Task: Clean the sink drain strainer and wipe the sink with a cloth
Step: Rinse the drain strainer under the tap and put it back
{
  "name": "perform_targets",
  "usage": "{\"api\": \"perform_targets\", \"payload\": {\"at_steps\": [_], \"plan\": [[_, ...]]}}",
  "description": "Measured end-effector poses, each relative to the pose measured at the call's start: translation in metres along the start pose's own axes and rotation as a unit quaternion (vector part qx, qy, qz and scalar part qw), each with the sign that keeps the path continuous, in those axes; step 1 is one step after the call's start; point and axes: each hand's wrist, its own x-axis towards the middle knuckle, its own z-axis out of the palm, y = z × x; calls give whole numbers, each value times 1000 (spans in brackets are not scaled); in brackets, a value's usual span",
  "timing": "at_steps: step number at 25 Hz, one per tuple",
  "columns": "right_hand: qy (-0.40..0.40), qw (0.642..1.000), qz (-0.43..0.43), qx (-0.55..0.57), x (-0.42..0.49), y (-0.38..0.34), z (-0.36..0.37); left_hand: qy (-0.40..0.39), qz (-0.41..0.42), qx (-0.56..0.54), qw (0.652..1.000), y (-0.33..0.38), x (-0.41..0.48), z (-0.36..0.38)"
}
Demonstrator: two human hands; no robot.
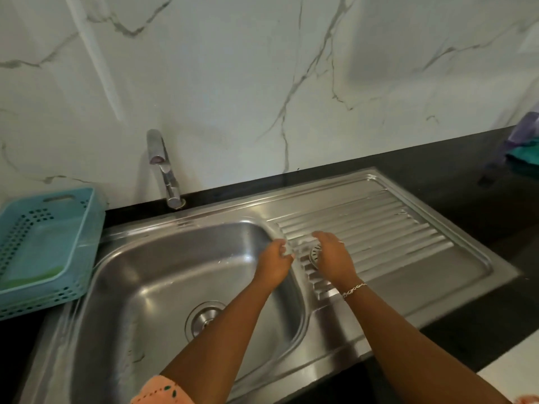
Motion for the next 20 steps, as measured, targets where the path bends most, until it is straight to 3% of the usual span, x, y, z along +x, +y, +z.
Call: {"api": "perform_targets", "payload": {"at_steps": [4,8,16,20], "plan": [[38,983,146,104,17,33,-17,-20,-110,-154,982,19,9,18],[44,957,236,162,30,52,-22,-52,-173,-192,965,30,15,31],[-19,917,305,256,50,59,-16,-49,-222,-222,948,33,24,38],[-48,863,325,385,46,56,-25,-34,-244,-237,940,34,23,36]]}}
